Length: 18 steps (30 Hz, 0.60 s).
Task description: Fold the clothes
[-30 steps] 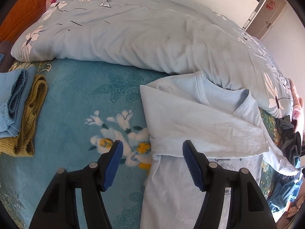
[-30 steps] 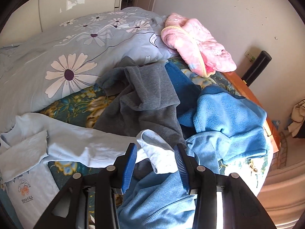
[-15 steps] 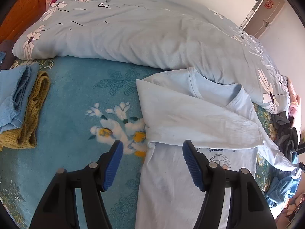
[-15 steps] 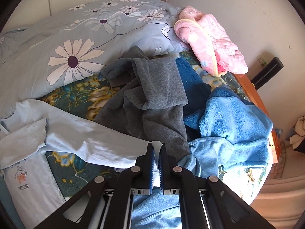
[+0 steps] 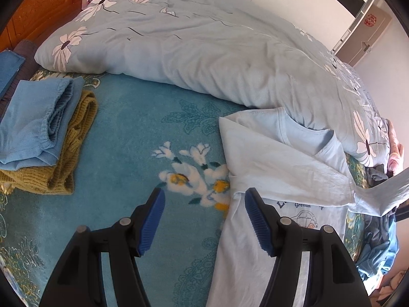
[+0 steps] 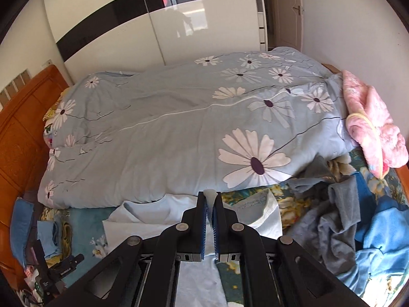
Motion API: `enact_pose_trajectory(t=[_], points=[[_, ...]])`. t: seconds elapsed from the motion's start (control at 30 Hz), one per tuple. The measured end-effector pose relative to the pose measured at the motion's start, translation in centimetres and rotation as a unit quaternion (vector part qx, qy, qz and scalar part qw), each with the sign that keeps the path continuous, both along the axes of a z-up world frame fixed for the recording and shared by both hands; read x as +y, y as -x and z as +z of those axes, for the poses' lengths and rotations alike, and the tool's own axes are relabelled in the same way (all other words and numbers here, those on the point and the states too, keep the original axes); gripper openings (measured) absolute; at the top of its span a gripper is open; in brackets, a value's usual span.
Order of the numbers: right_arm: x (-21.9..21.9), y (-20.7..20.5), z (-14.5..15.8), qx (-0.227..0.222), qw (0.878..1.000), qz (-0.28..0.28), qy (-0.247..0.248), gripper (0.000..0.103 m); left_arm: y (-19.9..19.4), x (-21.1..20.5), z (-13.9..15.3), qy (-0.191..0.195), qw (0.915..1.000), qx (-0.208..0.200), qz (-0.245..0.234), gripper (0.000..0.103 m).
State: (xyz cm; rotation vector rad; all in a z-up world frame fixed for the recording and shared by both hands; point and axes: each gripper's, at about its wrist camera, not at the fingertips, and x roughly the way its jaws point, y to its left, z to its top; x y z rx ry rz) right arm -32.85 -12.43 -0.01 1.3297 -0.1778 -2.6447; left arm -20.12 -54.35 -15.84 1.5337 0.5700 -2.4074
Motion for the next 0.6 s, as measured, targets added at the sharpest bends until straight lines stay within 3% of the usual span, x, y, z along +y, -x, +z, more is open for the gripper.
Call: enact_pose_trajectory(t=[0.13, 0.43, 0.6], points=[[-5.9, 0.7, -3.7, -0.034, 0.999, 0.022, 0.033, 0.005, -1.3, -2.0, -0.3, -0.006, 0.9997, 0.001, 0.024, 0.066], [-16.0, 0.8, -16.8, -0.122, 0.991, 0.023, 0.046, 0.005, -3.8, -4.6, -1.8, -0.01, 0.999, -0.014, 0.041, 0.067], [-19.0, 0.4, -20.4, -0.145, 0.988, 0.032, 0.036, 0.005, -4.3, -5.3, -2.6, -0.015, 0.9987, -0.025, 0.042, 0.066]])
